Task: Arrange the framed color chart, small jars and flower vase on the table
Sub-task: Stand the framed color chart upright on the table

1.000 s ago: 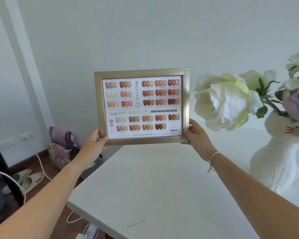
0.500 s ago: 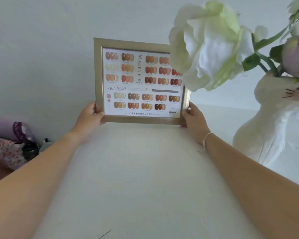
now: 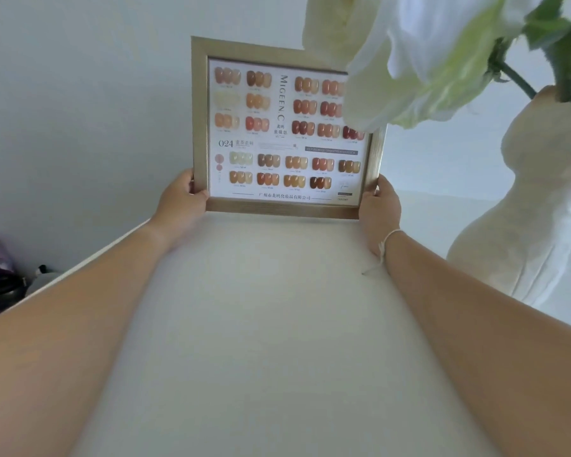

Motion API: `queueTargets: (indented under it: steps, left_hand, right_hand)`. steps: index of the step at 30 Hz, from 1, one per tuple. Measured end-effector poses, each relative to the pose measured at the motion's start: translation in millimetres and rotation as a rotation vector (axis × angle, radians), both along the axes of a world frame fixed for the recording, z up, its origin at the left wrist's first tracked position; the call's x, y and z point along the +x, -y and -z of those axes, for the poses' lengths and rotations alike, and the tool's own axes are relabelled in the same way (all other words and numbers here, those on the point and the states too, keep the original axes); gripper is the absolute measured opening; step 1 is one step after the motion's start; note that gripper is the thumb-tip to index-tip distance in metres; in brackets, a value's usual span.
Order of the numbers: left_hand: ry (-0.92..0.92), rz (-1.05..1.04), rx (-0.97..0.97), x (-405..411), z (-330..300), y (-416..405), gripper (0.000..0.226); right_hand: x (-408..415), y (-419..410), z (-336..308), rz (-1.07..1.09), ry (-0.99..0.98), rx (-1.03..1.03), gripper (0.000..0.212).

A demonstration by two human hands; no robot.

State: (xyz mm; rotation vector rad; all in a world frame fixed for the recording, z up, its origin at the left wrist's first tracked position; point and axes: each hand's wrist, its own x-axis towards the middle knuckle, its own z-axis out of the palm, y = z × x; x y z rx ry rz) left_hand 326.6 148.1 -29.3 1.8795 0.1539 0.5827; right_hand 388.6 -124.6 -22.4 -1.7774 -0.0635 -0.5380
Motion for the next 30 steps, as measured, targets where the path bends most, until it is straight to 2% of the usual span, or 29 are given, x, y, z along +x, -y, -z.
queueTargets:
  steps: [14,25,30]
  left_hand:
    - [-0.011,-0.005,0.111,25,-1,6,0.036]
    - [-0.097,0.015,0.176,25,1,3,0.03]
    - [-0.105,-0.022,0.251,26,3,5,0.027]
  right_hand:
    - [19,3,1,0.053,-0.021,0.031,0.032]
    - [13,3,-2,0.102,-0.086,0.018,0.029]
    - [11,6,-1,0.08,-0.095,0.026,0.038]
